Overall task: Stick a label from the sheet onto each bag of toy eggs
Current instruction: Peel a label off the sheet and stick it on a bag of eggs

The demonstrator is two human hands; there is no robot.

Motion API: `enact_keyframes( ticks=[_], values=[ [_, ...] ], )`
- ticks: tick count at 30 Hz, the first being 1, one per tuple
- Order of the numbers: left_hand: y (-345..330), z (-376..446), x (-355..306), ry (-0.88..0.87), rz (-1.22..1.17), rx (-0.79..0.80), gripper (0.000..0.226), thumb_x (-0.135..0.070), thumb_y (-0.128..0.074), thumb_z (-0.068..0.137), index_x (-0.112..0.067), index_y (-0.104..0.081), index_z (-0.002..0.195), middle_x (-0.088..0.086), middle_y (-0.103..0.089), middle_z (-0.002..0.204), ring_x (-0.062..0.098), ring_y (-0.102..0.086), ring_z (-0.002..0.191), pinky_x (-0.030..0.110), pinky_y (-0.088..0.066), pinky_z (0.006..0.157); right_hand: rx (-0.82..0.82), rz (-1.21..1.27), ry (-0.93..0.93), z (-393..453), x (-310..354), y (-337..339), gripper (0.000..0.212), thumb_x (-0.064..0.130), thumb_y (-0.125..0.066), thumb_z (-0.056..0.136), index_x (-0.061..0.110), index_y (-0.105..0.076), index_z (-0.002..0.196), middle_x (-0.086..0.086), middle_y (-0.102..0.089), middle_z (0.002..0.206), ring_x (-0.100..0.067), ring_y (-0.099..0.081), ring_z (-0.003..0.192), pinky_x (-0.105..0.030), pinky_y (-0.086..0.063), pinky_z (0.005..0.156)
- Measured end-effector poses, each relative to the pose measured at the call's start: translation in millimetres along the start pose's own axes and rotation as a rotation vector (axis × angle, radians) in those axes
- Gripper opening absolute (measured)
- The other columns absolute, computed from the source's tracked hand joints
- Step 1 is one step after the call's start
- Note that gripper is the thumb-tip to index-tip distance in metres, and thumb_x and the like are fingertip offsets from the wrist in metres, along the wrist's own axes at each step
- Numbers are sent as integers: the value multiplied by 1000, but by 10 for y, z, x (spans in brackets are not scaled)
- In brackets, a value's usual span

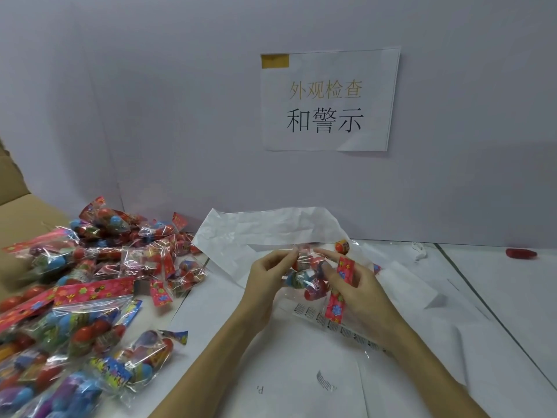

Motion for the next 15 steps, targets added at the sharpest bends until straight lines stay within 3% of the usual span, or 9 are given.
enact_keyframes(
  ticks=[3,5,7,10,13,15],
  values=[
    [22,26,5,-5,-49,-26,16,-15,-68,98,-12,-78,87,7,-77,90,13,-74,79,21,-57,66,-92,-24,-76,10,24,-12,43,52,-63,93,21,-75,122,-8,-79,115,-30,-75,109,-50,-60,96],
    [29,47,-9,-4,-62,-30,14,-15,-69,96,-11,-77,86,7,-77,90,13,-73,80,22,-57,68,-109,-130,-7,-8,62,-14,39,53,-56,96,29,-77,119,-2,-81,106,-22,-76,105,-31,-62,86],
    [36,44,-36,-53,-53,-38,12,-24,-75,91,-12,-79,92,7,-78,96,15,-73,87,26,-56,77,-107,-263,114,-48,99,-10,32,50,-49,103,43,-74,121,5,-81,99,-12,-76,97,-17,-58,81],
    [63,34,-84,-176,-48,-37,23,-38,-79,82,-22,-82,98,-3,-78,113,4,-69,107,28,-44,100,-119,-368,187,-46,93,-4,39,58,-44,100,44,-72,124,1,-77,95,-21,-74,91,-22,-57,78],
    [98,53,-80,-175,-128,56,29,-40,-77,83,-22,-82,105,-19,-59,146,-2,-48,138,28,-30,115,-70,98,-135,-56,133,-40,66,77,-41,90,31,-68,129,-15,-74,119,-38,-75,102,-36,-61,69],
    [79,59,-67,-149,-180,128,28,-36,-80,86,-18,-82,107,-19,-52,154,4,-42,146,33,-30,120,0,448,-302,-80,180,-29,68,72,-45,97,20,-63,136,-27,-68,130,-48,-69,115,-40,-64,77]
  ],
)
Point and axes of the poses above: each hand's wrist, its own z-axis towards the middle knuckle, its own y-axis out of the back of the hand, x = y × z, the point moved 1 cm from there along z, towards the middle knuckle
